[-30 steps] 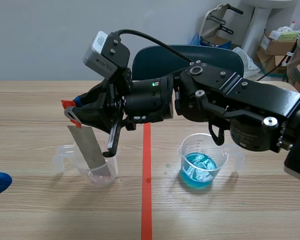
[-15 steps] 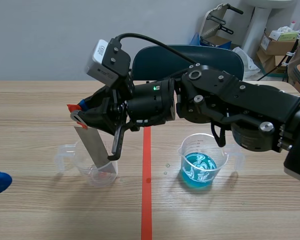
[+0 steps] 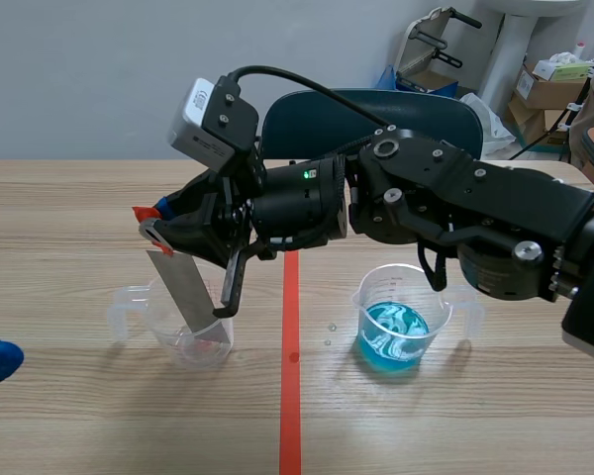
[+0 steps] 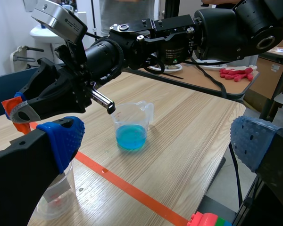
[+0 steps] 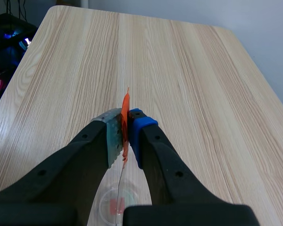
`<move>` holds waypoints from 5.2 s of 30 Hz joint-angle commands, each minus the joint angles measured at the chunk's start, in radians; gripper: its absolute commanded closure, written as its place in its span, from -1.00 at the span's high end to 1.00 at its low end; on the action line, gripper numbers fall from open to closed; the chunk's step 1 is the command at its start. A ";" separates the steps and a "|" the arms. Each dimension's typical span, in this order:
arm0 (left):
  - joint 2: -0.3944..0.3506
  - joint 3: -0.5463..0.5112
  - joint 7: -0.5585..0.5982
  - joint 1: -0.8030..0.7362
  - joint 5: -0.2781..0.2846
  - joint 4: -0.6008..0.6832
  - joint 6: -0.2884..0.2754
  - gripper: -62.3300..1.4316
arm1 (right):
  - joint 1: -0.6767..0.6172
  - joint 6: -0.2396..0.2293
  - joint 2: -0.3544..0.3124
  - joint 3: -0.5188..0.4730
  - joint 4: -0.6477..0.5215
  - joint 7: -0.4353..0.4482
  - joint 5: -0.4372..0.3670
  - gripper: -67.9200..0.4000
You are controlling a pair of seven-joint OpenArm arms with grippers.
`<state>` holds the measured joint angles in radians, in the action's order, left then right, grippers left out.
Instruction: Do the redox reaction experiment
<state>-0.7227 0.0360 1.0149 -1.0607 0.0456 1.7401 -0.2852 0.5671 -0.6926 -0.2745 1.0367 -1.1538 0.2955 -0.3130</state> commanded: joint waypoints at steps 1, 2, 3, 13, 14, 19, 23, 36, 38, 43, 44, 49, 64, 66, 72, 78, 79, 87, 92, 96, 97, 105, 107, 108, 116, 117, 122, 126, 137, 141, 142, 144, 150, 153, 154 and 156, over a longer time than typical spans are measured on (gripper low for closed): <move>0.005 0.003 0.013 -0.005 0.010 0.021 -0.001 1.00 | 0.026 0.001 0.003 0.000 -0.003 0.019 -0.007 -0.96; 0.005 0.003 0.013 -0.005 0.010 0.021 -0.001 1.00 | 0.026 0.001 0.003 0.000 -0.003 0.019 -0.007 -0.96; 0.005 0.003 0.013 -0.005 0.010 0.021 -0.001 1.00 | 0.026 0.001 0.003 0.000 -0.003 0.018 -0.007 -0.96; 0.005 0.003 0.013 -0.005 0.010 0.021 -0.001 1.00 | 0.026 0.000 0.003 0.000 -0.003 0.018 -0.007 -0.72; 0.005 0.003 0.013 -0.005 0.010 0.021 -0.001 1.00 | 0.026 0.000 0.003 0.000 -0.003 0.018 -0.007 -0.59; 0.005 0.003 0.013 -0.005 0.010 0.021 -0.001 1.00 | 0.026 0.000 0.005 0.000 -0.003 0.024 -0.009 0.32; 0.005 0.003 0.013 -0.005 0.010 0.021 -0.001 1.00 | 0.026 0.000 0.019 0.000 -0.003 0.018 -0.008 0.96; 0.005 0.003 0.013 -0.005 0.010 0.021 -0.001 1.00 | 0.026 -0.004 0.034 0.000 -0.003 0.014 -0.008 1.00; 0.005 0.003 0.013 -0.005 0.010 0.021 -0.001 1.00 | 0.026 -0.004 0.034 0.000 -0.003 0.014 -0.008 1.00; 0.005 0.003 0.013 -0.005 0.010 0.021 -0.001 1.00 | 0.026 -0.004 0.034 0.000 -0.003 0.014 -0.008 1.00; 0.005 0.003 0.013 -0.005 0.010 0.021 -0.001 1.00 | 0.026 -0.004 0.034 0.000 -0.003 0.014 -0.008 1.00; 0.005 0.003 0.013 -0.005 0.010 0.021 -0.001 1.00 | 0.026 -0.004 0.034 0.000 -0.003 0.014 -0.008 1.00; 0.005 0.003 0.013 -0.005 0.010 0.021 -0.001 1.00 | 0.026 -0.004 0.034 0.000 -0.003 0.014 -0.008 1.00; 0.005 0.003 0.013 -0.005 0.010 0.021 -0.001 1.00 | 0.026 -0.004 0.034 0.000 -0.003 0.014 -0.008 1.00; 0.005 0.003 0.013 -0.005 0.010 0.021 -0.001 1.00 | 0.026 -0.004 0.034 0.000 -0.003 0.014 -0.008 1.00; 0.005 0.003 0.013 -0.005 0.010 0.021 -0.001 1.00 | 0.026 -0.004 0.034 0.000 -0.003 0.014 -0.008 1.00; 0.005 0.003 0.013 -0.005 0.010 0.021 -0.001 1.00 | 0.026 -0.004 0.034 0.000 -0.003 0.014 -0.008 1.00; 0.005 0.003 0.013 -0.005 0.010 0.021 -0.001 1.00 | 0.026 -0.004 0.034 0.000 -0.003 0.014 -0.008 1.00; 0.005 0.003 0.013 -0.005 0.010 0.021 -0.001 1.00 | 0.026 -0.004 0.034 0.000 -0.003 0.014 -0.008 1.00; 0.005 0.003 0.013 -0.005 0.010 0.021 0.002 1.00 | 0.026 -0.003 0.034 0.000 -0.003 0.014 -0.008 1.00; 0.005 0.003 0.013 -0.005 0.010 0.021 0.002 1.00 | 0.026 -0.003 0.034 0.000 -0.003 0.014 -0.008 1.00; 0.005 0.003 0.013 -0.005 0.010 0.021 0.002 1.00 | 0.026 -0.003 0.034 0.000 -0.003 0.014 -0.009 1.00; 0.005 0.003 0.013 -0.005 0.010 0.021 0.002 1.00 | 0.026 -0.003 0.034 0.000 -0.004 0.014 -0.012 1.00; 0.005 0.003 0.013 -0.005 0.010 0.021 0.002 1.00 | 0.026 -0.003 0.034 0.000 -0.004 0.014 -0.012 1.00; 0.005 0.003 0.013 -0.005 0.010 0.021 0.002 1.00 | 0.026 -0.003 0.034 0.000 -0.004 0.014 -0.022 1.00; 0.005 0.003 0.013 -0.005 0.010 0.021 0.002 1.00 | 0.026 -0.003 0.034 0.000 -0.004 0.014 -0.027 1.00; 0.005 0.003 0.013 -0.005 0.010 0.021 0.002 1.00 | 0.026 -0.003 0.034 0.000 -0.004 0.014 -0.034 1.00; 0.005 0.003 0.013 -0.005 0.010 0.021 0.002 1.00 | 0.026 -0.003 0.034 0.000 -0.004 0.014 -0.035 1.00; 0.005 0.003 0.013 -0.005 0.010 0.021 0.003 1.00 | 0.026 -0.003 0.034 -0.003 -0.006 0.015 -0.069 1.00; 0.005 0.003 0.013 -0.005 0.010 0.021 0.003 1.00 | 0.026 -0.003 0.033 -0.019 -0.013 0.014 -0.100 1.00; 0.005 0.003 0.013 -0.005 0.010 0.021 0.003 1.00 | 0.026 -0.003 0.032 -0.025 -0.017 0.014 -0.100 1.00; 0.005 0.003 0.013 -0.005 0.010 0.021 0.003 1.00 | 0.025 -0.003 0.026 -0.039 -0.032 0.014 -0.109 1.00; 0.005 0.003 0.010 -0.005 0.011 0.021 0.006 1.00 | -0.001 0.032 -0.031 -0.096 -0.152 0.011 -0.148 1.00; 0.008 -0.002 -0.001 -0.006 0.012 0.021 0.007 1.00 | -0.044 0.063 -0.072 -0.140 -0.233 0.002 -0.148 1.00; 0.010 -0.006 -0.007 -0.006 0.014 0.021 0.007 1.00 | -0.061 0.073 -0.085 -0.154 -0.258 -0.003 -0.148 1.00; 0.011 -0.018 -0.021 -0.006 0.018 0.021 0.013 1.00 | -0.103 0.089 -0.113 -0.186 -0.308 -0.020 -0.148 1.00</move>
<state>-0.7197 0.0315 0.9817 -1.0611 0.0525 1.7401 -0.2726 0.4744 -0.6079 -0.3767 0.8600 -1.4517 0.2737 -0.4461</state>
